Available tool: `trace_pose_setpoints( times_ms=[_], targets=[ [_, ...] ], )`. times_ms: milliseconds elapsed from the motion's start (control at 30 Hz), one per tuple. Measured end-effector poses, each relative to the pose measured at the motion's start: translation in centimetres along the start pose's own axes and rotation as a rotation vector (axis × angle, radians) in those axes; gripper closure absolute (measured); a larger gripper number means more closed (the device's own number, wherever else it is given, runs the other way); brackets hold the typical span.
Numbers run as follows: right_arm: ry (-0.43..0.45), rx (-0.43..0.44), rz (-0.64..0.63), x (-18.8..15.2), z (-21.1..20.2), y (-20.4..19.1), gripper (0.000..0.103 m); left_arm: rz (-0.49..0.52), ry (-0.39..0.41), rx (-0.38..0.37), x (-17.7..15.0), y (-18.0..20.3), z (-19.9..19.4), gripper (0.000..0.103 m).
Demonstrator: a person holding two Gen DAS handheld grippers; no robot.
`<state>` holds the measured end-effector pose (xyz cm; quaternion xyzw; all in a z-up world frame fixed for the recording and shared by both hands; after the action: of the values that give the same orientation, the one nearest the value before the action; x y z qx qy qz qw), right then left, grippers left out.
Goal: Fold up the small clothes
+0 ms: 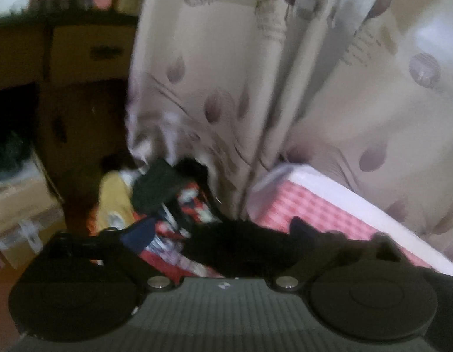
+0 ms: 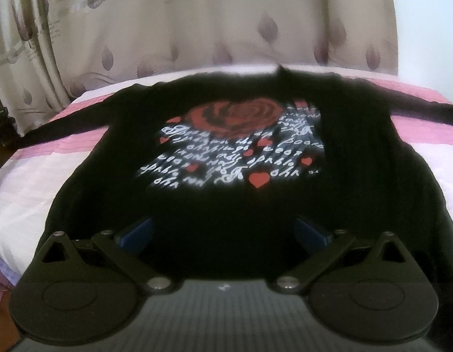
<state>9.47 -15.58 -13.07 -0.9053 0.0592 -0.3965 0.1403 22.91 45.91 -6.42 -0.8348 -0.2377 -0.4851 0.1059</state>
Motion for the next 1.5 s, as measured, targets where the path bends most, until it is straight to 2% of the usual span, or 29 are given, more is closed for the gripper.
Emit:
trace_pose_setpoints(
  times_ms=[67, 133, 233, 367, 400, 467, 567, 633, 700, 767, 867, 1000, 1033, 1067, 1133, 1167, 1267, 1333, 1400, 1433, 1500],
  targets=[
    [0.014, 0.001, -0.007, 0.1, -0.4, 0.0, 0.000, -0.001, -0.020, 0.072, -0.1, -0.9, 0.5, 0.006],
    [0.042, 0.003, -0.003, 0.5, -1.2, 0.2, 0.000, -0.065, -0.047, 0.081, -0.1, -1.7, 0.4, 0.012],
    [0.094, -0.001, 0.034, 1.3, -2.5, 1.5, 0.000, -0.114, -0.050, -0.036, -0.2, -0.1, -1.6, 0.012],
    [0.149, -0.025, 0.150, 2.4, -4.2, 5.4, 0.000, 0.024, -0.024, -0.189, -1.5, 6.5, -6.0, 0.007],
    [0.162, -0.035, 0.175, 2.6, -4.7, 6.6, 0.000, 0.066, -0.022, -0.229, -2.2, 8.6, -7.1, 0.003],
    [0.203, -0.056, 0.225, 3.3, -5.8, 9.3, 0.000, 0.123, -0.018, -0.320, -3.9, 12.8, -9.2, 0.003],
    [0.268, -0.060, 0.358, 4.1, -7.9, 14.6, 0.000, 0.188, -0.057, -0.461, -7.4, 19.2, -11.7, 0.001],
    [0.285, -0.063, 0.454, 4.2, -8.8, 17.7, 0.000, 0.213, -0.086, -0.520, -9.8, 22.3, -12.3, 0.001],
    [0.309, -0.063, 0.526, 4.1, -9.7, 20.9, 0.000, 0.230, -0.118, -0.548, -12.1, 25.2, -12.3, 0.001],
    [0.335, -0.054, 0.562, 4.5, -10.2, 24.1, 0.000, 0.223, -0.141, -0.550, -13.8, 26.9, -11.9, 0.001],
    [0.354, -0.001, 0.613, 6.4, -10.0, 29.1, 0.000, 0.213, -0.122, -0.527, -15.0, 27.9, -11.4, 0.001],
    [0.387, 0.087, 0.799, 10.4, -8.4, 37.8, 0.002, 0.228, -0.078, -0.503, -15.6, 28.5, -12.1, 0.000],
    [0.393, 0.099, 0.833, 11.5, -7.8, 39.7, 0.009, 0.218, -0.054, -0.494, -15.5, 28.2, -12.3, 0.000],
    [0.395, 0.093, 0.859, 12.6, -7.0, 41.8, 0.021, 0.205, -0.044, -0.482, -15.5, 28.2, -12.5, 0.000],
    [0.389, 0.062, 0.912, 14.8, -5.2, 46.1, 0.040, 0.176, -0.052, -0.465, -15.6, 27.7, -12.3, 0.000],
    [0.389, 0.045, 0.937, 15.8, -4.4, 47.8, 0.042, 0.161, -0.067, -0.460, -15.7, 27.6, -12.1, 0.000],
    [0.402, -0.006, 1.027, 18.6, -2.2, 54.1, 0.041, 0.127, -0.085, -0.444, -15.6, 27.2, -11.4, 0.000],
    [0.410, -0.020, 1.042, 20.0, -1.2, 56.6, 0.041, 0.156, -0.089, -0.425, -15.7, 27.4, -11.5, 0.000],
    [0.395, -0.097, 1.026, 21.1, -0.3, 59.0, 0.033, 0.187, -0.094, -0.403, -15.7, 28.0, -11.5, 0.000],
    [0.380, -0.100, 1.026, 21.5, 0.4, 59.8, 0.029, 0.203, -0.098, -0.392, -15.7, 28.1, -11.5, 0.000],
    [0.331, -0.085, 1.059, 21.7, 2.3, 61.2, 0.029, 0.230, -0.104, -0.374, -15.9, 28.4, -11.5, 0.000]
  ],
)
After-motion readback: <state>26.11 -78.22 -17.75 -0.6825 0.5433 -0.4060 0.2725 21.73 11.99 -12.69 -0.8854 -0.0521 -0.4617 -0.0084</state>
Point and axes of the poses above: each gripper's, at about its wrist camera, not at the fingertips, and z roughly the way its jaws point, y to its right, x to its top, the point moved 7 cm from there along z, roughly the way its jaws point, and after that the axes turned 11 degrees about z, right-handed, at the moved point
